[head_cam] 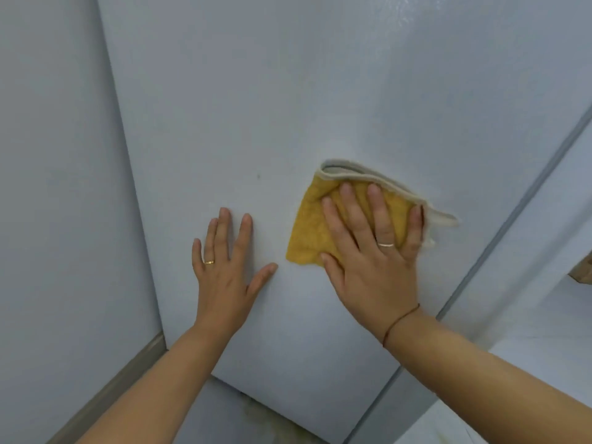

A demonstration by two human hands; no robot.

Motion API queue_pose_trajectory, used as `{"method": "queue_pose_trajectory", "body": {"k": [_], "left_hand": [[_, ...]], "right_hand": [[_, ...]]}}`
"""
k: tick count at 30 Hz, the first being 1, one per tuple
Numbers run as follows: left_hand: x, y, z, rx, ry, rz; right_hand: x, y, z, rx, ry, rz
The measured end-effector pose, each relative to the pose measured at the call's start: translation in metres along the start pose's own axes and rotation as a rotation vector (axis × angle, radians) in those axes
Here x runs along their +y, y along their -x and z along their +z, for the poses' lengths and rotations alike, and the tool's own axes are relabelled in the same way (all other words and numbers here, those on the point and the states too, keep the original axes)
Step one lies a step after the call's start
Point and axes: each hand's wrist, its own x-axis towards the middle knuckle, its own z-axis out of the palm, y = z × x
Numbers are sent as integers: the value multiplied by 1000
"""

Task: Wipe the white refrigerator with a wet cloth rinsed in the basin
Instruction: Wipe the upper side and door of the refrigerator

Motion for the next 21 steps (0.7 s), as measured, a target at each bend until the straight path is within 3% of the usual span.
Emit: {"method": "queue_pose_trajectory", "body": {"k": [7,12,18,21], "left_hand": [[-57,-2,-6,-33,60,-241],[-89,11,-8,-51,15,-265],[-125,21,-14,-66,9,-297],[-137,27,-15,-77,24,-301]], "right_hand": [[-50,-88,6,-56,39,21],[-90,-80,30,-69,48,-64],[-132,-24,70,-166,60,-368],[-139,5,85,-303,114,-580]]}}
